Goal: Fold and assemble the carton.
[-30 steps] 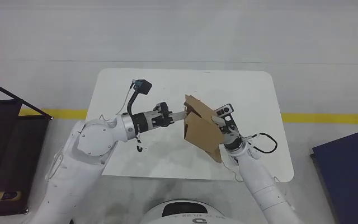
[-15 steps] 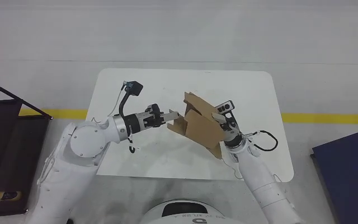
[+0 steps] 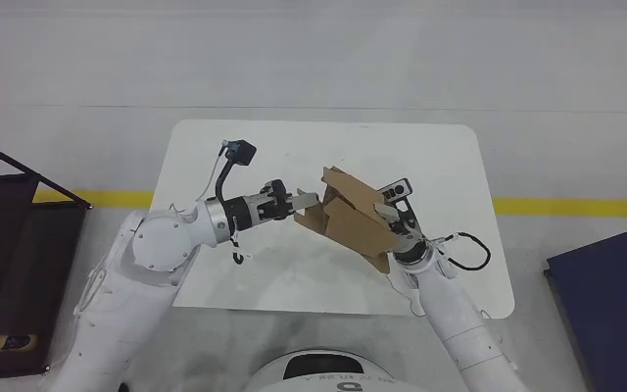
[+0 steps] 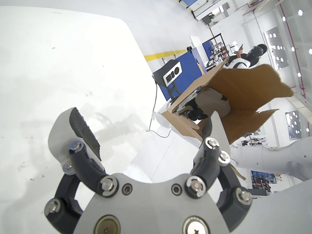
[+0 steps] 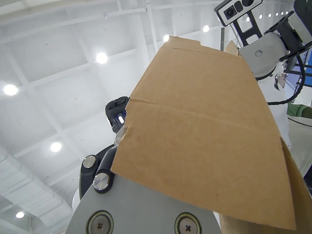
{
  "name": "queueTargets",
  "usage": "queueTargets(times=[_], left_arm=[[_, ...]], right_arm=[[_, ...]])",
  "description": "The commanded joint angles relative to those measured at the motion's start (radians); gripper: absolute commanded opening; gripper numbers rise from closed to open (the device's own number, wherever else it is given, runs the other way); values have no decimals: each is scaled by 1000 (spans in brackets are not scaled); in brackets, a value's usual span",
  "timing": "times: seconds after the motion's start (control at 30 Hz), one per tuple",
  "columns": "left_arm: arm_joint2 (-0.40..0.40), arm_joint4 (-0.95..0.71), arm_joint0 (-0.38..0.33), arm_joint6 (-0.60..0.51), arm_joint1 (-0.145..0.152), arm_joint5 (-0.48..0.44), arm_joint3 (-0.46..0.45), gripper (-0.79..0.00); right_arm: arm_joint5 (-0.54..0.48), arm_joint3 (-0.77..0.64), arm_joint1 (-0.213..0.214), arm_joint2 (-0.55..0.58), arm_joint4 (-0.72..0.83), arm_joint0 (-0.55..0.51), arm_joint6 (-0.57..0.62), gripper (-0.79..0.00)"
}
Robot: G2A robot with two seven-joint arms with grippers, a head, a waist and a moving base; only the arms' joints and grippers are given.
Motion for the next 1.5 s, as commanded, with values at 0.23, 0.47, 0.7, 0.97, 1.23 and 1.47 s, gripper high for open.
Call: queueTargets(times=[0.23, 0.47, 0.7, 0.97, 1.23, 1.47], left_arm=[[56, 0, -32, 16, -6, 14, 7, 0], [114, 26, -73, 34, -13, 31, 22, 0], [160, 30, -109, 42, -20, 39, 36, 0], [182, 31, -136, 40, -24, 42, 53, 0], [203, -11, -140, 29, -28, 0, 62, 0], [157, -44, -115, 50, -22, -28, 42, 0]], right_arm=[[10, -17, 1, -4, -2, -16, 8, -785], [16, -24, 2, 3, 2, -19, 16, -785], [23, -21, 3, 10, 4, -17, 18, -785], [29, -9, 2, 4, 7, -6, 11, -785], [34, -9, -1, -7, 12, 3, 7, -785], [28, -11, -4, -12, 20, 6, 6, -785]])
